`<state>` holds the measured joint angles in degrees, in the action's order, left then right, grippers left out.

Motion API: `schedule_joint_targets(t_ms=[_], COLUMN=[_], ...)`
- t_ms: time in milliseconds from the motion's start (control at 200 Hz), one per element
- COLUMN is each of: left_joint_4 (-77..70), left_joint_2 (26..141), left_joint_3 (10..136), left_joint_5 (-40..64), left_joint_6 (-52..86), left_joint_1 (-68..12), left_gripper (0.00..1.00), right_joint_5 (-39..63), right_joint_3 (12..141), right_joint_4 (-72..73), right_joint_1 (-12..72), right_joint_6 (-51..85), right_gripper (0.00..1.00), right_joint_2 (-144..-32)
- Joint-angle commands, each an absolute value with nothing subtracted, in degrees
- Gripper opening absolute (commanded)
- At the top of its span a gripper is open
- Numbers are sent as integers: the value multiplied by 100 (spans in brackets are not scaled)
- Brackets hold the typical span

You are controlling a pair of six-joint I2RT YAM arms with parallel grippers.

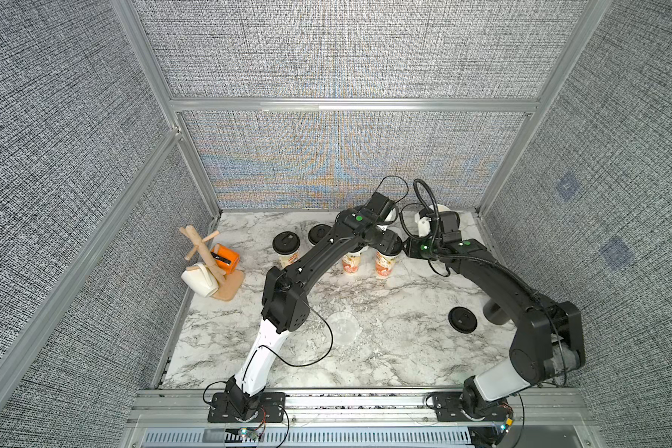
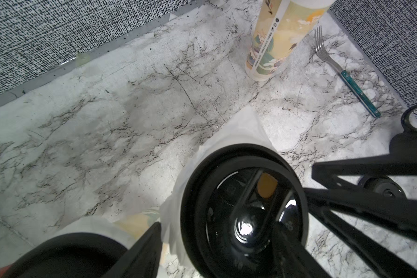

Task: Put the leak-proof paper on the milk tea cups
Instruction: Secure the cup lid on the cup.

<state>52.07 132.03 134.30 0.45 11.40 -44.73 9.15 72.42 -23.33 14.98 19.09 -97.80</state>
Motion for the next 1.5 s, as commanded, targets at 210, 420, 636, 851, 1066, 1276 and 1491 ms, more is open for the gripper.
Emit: schedule_joint_targets(t_ms=[210,420,636,851,1066,1276,1491], left_joint_4=[6592,6558,6502,6460,6400,6209,6070], left_joint_2=[13379,13386,13375,13360,13311,13230,13057], left_joint_3=[13349,13359,13373,13377,13478,13507,13926], left_joint_5=[-589,-546,-471,-393,-335,-261,57], left_joint_6=[978,967,979,958,871,745,756], left_joint_1=[-4438,-4441,-4439,-4438,-4439,-4442,-4447], left_gripper=[72,72,72,72,72,73,77], right_joint_5=[1473,1621,1595,1371,1108,1090,977], right_joint_3=[7794,8008,8174,8098,7813,7790,7726], right_joint_4=[-2452,-2376,-2447,-2674,-2826,-2942,-2988], right_joint_1=[1499,1538,1590,1600,1608,1607,1601], right_joint_6=[1959,1986,1960,1833,1734,1646,1635], right_gripper=[37,37,37,39,39,39,38], right_joint_2=[-9966,-10344,-10571,-10702,-10662,-10705,-10668])
